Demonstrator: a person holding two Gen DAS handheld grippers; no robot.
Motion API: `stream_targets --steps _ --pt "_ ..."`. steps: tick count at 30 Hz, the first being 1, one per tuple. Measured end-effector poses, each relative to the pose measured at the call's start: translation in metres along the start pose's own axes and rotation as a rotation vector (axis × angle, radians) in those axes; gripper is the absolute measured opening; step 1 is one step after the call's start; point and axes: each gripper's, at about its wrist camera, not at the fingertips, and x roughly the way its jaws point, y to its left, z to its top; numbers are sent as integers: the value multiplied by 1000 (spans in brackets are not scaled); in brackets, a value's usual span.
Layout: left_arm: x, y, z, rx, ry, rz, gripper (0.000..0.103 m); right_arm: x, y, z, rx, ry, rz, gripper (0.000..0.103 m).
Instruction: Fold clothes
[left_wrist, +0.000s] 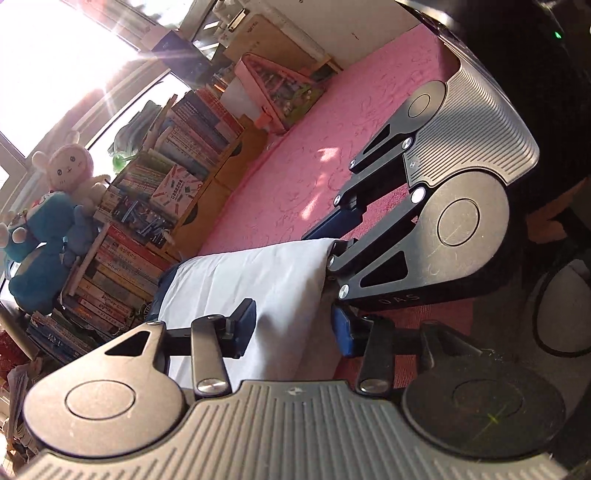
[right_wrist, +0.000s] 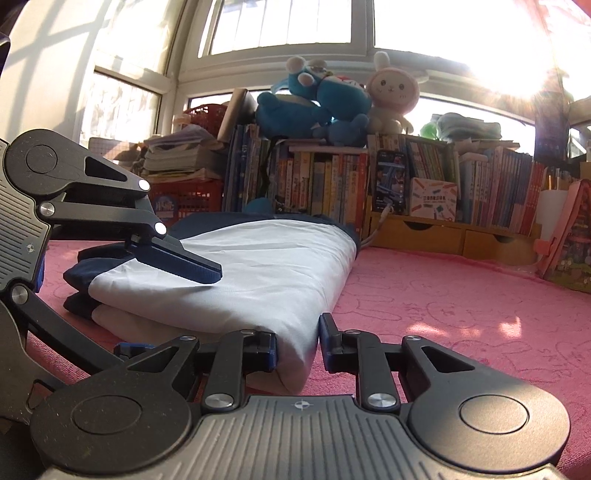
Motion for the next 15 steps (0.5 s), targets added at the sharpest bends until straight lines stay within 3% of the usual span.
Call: stream_targets --steps 3,5,7,15 --pt "0 1 3 10 10 15 31 -1 1 -1 -7 -1 -2 23" --pt "2 -2 3 33 21 29 15 -2 2 -1 -11 -2 -4 23" --pt "4 -6 2 50 34 40 8 -2 3 -1 -10 0 -14 22" --pt "-1 4 -18 -31 170 79 4 -6 6 2 30 10 -73 18"
